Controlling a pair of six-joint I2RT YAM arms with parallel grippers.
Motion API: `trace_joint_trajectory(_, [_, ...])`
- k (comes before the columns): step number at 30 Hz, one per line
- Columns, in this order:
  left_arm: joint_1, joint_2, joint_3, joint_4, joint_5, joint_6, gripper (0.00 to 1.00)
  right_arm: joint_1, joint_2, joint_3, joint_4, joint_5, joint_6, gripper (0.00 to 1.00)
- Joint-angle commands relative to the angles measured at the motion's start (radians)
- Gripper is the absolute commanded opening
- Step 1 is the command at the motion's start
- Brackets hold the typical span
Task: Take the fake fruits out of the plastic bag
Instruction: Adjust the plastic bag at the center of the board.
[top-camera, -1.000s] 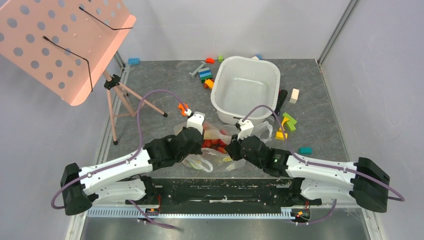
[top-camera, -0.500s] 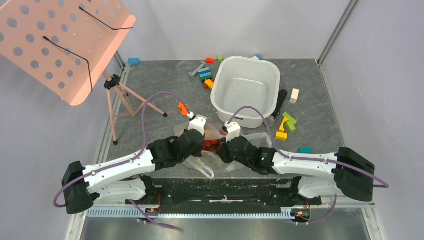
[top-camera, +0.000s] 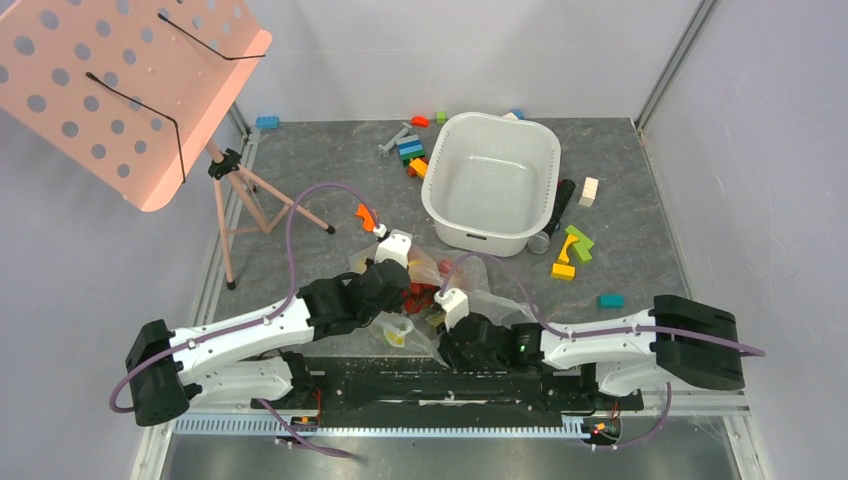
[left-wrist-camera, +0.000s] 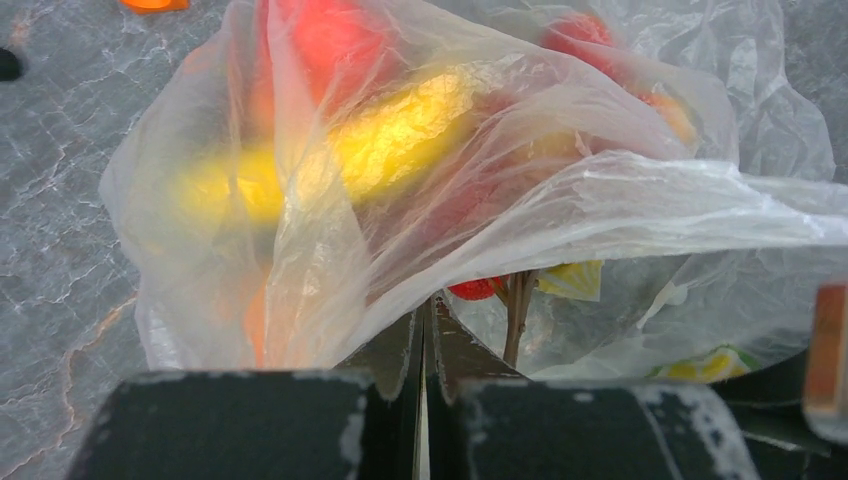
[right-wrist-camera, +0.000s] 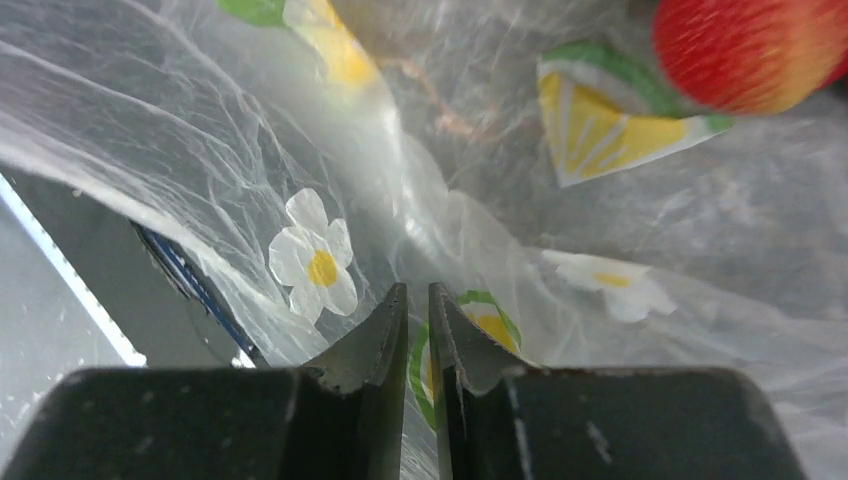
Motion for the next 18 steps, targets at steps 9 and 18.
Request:
trace_joint_trajectory(9, [0.003, -0.066, -0.024, 0.031, -0.001, 0.015, 0.02, 0.095, 0.005, 0.052, -0.024, 0.082, -0.008, 0.21])
trace_joint_trajectory(18, [-0.001, -0.182, -0.028, 0.111, 0.306, 0.135, 0.02, 0.093, -0.185, 0.052, -0.028, 0.311, 0.023, 0.41])
